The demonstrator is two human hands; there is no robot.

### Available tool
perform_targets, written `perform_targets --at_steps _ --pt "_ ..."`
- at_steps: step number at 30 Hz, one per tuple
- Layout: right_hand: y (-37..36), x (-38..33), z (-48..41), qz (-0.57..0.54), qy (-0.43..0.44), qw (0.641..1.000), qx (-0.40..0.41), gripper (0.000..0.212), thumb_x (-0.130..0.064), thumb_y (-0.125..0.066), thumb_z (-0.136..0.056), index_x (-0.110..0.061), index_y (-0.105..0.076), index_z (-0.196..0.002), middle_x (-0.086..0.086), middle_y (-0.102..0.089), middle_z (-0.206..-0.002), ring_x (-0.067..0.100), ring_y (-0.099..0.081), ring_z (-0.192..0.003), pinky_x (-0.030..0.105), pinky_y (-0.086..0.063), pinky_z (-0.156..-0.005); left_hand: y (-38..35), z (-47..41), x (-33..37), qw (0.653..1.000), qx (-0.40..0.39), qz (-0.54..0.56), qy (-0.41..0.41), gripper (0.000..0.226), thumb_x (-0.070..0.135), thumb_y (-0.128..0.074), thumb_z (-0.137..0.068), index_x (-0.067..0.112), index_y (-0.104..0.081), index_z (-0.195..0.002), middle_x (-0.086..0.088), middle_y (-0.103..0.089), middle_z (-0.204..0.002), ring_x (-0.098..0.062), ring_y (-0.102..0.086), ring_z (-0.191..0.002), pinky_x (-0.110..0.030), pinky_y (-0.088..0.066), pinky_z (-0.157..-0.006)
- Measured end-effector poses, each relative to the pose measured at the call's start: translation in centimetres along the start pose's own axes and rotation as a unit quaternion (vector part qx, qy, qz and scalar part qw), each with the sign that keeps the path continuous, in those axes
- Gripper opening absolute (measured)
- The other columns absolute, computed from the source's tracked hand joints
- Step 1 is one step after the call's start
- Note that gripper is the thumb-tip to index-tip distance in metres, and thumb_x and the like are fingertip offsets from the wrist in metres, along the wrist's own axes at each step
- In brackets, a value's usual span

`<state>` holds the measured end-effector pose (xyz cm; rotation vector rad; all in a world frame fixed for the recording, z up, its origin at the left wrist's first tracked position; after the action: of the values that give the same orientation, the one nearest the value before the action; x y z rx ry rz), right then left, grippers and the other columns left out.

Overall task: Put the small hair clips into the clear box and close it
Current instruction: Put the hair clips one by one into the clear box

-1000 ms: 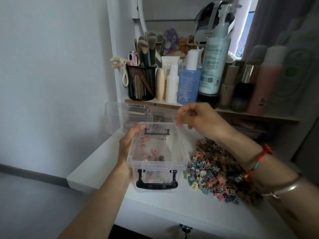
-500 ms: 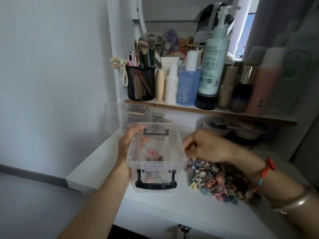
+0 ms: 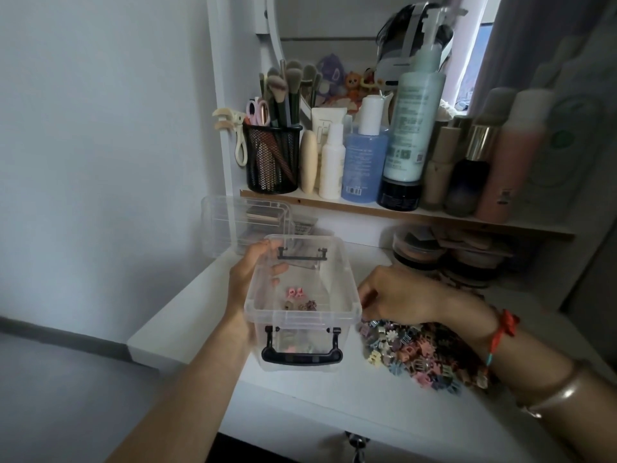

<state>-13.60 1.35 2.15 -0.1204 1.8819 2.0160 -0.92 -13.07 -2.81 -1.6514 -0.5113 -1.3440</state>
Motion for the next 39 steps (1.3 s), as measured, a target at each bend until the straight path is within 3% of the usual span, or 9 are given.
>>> perform_targets --at_steps 6,11,13,16,21,25,30,34,39 --pt "0.7 0.0 -0.4 -0.005 -0.009 0.998 0.056 0.018 -0.006 -0.059 -0.081 -0.015 -0.074 -0.086 -0.004 -0.073 -0.089 0.001 -0.058 -0.077 0.008 -0.041 -0.068 0.0 0.3 0.2 1.0 -0.005 -0.005 0.001 0.063 0.039 -0.051 -0.063 0.006 -0.059 -0.116 -0.018 -0.055 -0.127 -0.016 -0.057 -0.079 -0.028 -0.038 -0.066" --pt "4.5 -0.9 0.1 -0.316 0.027 0.911 0.263 0.018 -0.009 -0.064 -0.082 -0.024 -0.067 -0.073 -0.012 -0.064 -0.071 -0.011 -0.056 -0.059 0.003 -0.042 -0.063 -0.2 0.6 0.2 1.0 -0.007 0.004 -0.002 0.05 0.038 -0.055 -0.072 0.007 -0.062 -0.112 -0.023 -0.051 -0.135 -0.017 -0.057 -0.079 -0.029 -0.04 -0.068" --pt "4.6 -2.3 0.2 -0.352 0.062 0.904 0.236 0.014 -0.01 -0.065 -0.081 -0.023 -0.067 -0.075 -0.008 -0.064 -0.073 -0.01 -0.054 -0.059 0.001 -0.041 -0.059 -0.3 0.8 0.2 1.0 -0.008 0.003 -0.007 0.04 0.037 -0.055 -0.073 0.012 -0.063 -0.103 -0.023 -0.05 -0.134 -0.015 -0.056 -0.078 -0.028 -0.04 -0.066" --pt "4.1 -3.6 0.1 -0.342 0.082 0.914 0.201 0.018 -0.006 -0.066 -0.079 -0.022 -0.066 -0.071 -0.009 -0.062 -0.068 -0.01 -0.053 -0.055 0.001 -0.041 -0.059 -0.4 0.8 0.3 1.0 -0.007 0.014 -0.003 0.06 0.037 -0.054 -0.075 0.0 -0.055 -0.122 -0.027 -0.043 -0.139 -0.014 -0.054 -0.072 -0.028 -0.038 -0.063" --pt "3.6 -3.5 -0.3 -0.337 0.068 0.919 0.191 0.02 -0.003 -0.066 -0.078 -0.021 -0.065 -0.069 -0.008 -0.061 -0.066 -0.01 -0.054 -0.054 0.001 -0.042 -0.061 -0.5 0.7 0.4 1.0 -0.005 0.006 0.002 0.041 0.031 -0.048 -0.087 0.005 -0.059 -0.117 -0.028 -0.042 -0.139 -0.015 -0.053 -0.072 -0.027 -0.036 -0.063" --pt "3.6 -3.6 -0.3 -0.346 0.064 0.918 0.181 0.019 -0.003 -0.066 -0.078 -0.019 -0.065 -0.069 -0.006 -0.062 -0.066 -0.009 -0.054 -0.053 0.001 -0.042 -0.06 -0.2 0.4 0.2 1.0 0.01 -0.01 0.005 0.051 0.032 -0.048 -0.086 0.001 -0.053 -0.125 -0.015 -0.057 -0.114 -0.016 -0.054 -0.077 -0.029 -0.038 -0.066" --pt "3.7 -4.0 -0.2 -0.322 0.06 0.929 0.174 0.012 -0.006 -0.064 -0.082 -0.011 -0.071 -0.089 0.0 -0.067 -0.077 -0.002 -0.057 -0.066 0.002 -0.039 -0.067 -0.2 0.5 0.1 1.0 0.017 -0.012 0.009 0.046 0.027 -0.041 -0.092 -0.002 -0.051 -0.127 -0.022 -0.055 -0.127 -0.016 -0.054 -0.077 -0.029 -0.038 -0.067" --pt "3.5 -4.1 -0.3 -0.317 0.05 0.931 0.173 0.018 -0.006 -0.059 -0.085 -0.007 -0.071 -0.098 0.015 -0.07 -0.102 0.013 -0.058 -0.087 0.014 -0.04 -0.079 -0.5 0.9 0.4 1.0 -0.004 -0.012 0.002 0.052 0.039 -0.058 -0.071 0.007 -0.062 -0.112 -0.007 -0.057 -0.102 -0.017 -0.055 -0.078 -0.031 -0.039 -0.07" --pt "3.5 -3.8 -0.9 -0.318 0.041 0.925 0.206 0.014 -0.008 -0.06 -0.085 -0.01 -0.071 -0.093 0.013 -0.07 -0.097 0.002 -0.056 -0.075 0.011 -0.041 -0.073 -0.6 0.9 0.8 1.0 -0.024 -0.008 0.015 0.053 0.044 -0.063 -0.05 0.015 -0.061 -0.095 -0.004 -0.056 -0.088 -0.014 -0.051 -0.07 -0.027 -0.035 -0.062"
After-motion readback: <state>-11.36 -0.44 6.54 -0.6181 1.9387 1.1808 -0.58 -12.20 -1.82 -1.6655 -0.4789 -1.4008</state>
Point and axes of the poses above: each hand's wrist, its own z-axis away from the middle knuckle, its own y-axis out of the back of the hand, x = y × z, the point moved 3 cm from there along -z, towards the middle knuckle
